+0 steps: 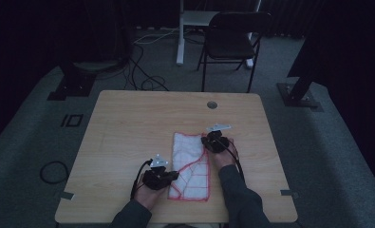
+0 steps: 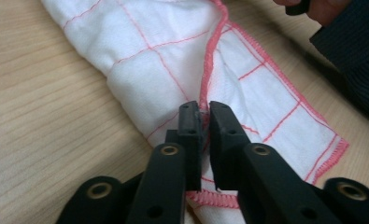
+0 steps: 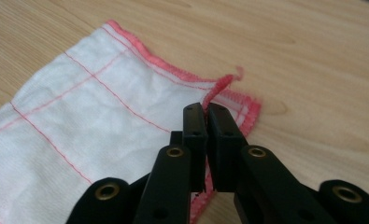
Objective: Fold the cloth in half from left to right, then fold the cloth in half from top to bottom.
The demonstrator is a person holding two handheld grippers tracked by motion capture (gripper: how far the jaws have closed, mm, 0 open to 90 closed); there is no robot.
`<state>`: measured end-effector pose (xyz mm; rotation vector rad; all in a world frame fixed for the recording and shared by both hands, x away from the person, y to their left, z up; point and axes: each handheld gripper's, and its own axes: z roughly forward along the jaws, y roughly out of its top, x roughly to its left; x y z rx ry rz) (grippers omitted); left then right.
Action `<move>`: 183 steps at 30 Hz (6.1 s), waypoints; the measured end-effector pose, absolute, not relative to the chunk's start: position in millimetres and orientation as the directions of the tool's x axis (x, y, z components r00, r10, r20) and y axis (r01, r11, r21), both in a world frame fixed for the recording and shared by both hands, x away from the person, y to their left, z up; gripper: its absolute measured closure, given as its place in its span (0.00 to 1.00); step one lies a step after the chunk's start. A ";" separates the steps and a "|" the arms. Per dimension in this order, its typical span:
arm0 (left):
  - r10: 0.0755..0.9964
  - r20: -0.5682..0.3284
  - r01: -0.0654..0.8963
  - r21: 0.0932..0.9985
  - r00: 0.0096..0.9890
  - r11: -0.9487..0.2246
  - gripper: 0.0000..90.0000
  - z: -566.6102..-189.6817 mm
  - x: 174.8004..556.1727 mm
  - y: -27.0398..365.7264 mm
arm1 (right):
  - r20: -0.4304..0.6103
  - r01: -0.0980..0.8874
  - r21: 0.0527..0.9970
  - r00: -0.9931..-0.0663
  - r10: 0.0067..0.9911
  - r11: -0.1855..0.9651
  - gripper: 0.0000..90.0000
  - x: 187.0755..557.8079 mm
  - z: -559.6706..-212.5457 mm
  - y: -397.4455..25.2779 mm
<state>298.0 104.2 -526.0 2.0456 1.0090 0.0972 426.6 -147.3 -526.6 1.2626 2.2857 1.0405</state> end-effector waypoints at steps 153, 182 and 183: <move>0.849 -0.202 0.686 0.691 0.488 -0.230 0.97 -538.0 435.9 84.8 | 0.059 0.647 0.677 -0.522 0.851 0.351 0.95 449.8 -533.5 -139.8; 0.830 -0.189 0.589 0.785 0.525 -0.194 0.97 -493.8 427.1 90.9 | 0.067 0.541 0.789 -0.546 0.835 0.291 0.96 436.6 -496.8 -151.0; 0.829 -0.185 0.585 0.787 0.527 -0.196 0.97 -492.5 425.3 91.1 | 0.070 0.537 0.793 -0.549 0.833 0.287 0.96 434.7 -495.7 -152.0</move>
